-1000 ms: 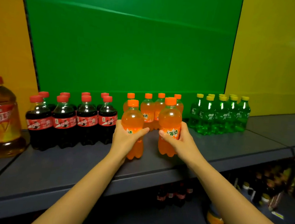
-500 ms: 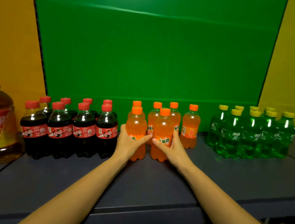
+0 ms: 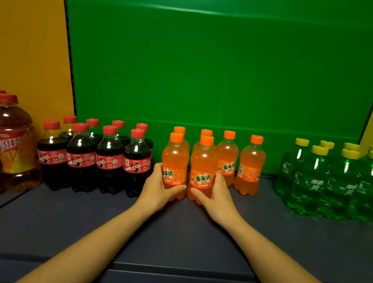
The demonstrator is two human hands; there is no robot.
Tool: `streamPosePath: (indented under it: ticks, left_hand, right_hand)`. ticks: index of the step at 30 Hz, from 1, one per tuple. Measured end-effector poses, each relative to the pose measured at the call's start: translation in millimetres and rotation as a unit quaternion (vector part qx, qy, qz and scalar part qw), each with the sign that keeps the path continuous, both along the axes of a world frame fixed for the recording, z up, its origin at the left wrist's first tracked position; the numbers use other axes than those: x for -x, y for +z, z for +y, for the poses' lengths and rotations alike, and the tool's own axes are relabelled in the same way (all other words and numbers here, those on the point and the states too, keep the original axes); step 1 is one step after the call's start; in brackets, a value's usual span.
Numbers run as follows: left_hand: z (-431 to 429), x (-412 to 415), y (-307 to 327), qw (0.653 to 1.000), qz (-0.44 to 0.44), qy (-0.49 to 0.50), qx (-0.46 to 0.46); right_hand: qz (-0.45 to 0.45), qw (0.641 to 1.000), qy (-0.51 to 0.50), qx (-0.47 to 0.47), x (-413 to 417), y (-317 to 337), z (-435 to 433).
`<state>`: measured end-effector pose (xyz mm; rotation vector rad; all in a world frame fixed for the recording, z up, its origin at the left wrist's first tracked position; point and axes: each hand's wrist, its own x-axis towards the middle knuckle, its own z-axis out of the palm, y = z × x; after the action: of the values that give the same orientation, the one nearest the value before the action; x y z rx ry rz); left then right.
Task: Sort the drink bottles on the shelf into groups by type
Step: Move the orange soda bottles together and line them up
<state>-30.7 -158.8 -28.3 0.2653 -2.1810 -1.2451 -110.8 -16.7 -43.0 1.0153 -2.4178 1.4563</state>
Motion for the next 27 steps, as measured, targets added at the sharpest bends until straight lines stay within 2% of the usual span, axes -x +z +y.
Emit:
streamPosePath:
  ticks: [13, 18, 20, 24, 27]
  left_hand:
    - [6, -14, 9, 0.999, -0.024, 0.002, 0.026]
    - [7, -50, 12, 0.992, -0.037, 0.055, 0.105]
    - [5, -72, 13, 0.980, -0.026, 0.104, 0.168]
    - [-2, -126, 18, 0.928, -0.025, 0.212, 0.305]
    - [-13, -178, 20, 0.899, -0.047, 0.267, 0.343]
  right_hand:
    - [-0.030, 0.999, -0.023, 0.016, -2, 7, 5]
    - [0.048, 0.998, -0.051, 0.010, -15, 19, 30]
    - [0.080, 0.996, -0.030, 0.000, -25, 24, 36]
    - [0.146, 0.988, 0.023, -0.044, -54, 32, 41]
    - [0.163, 0.982, 0.075, -0.065, -78, 39, 29]
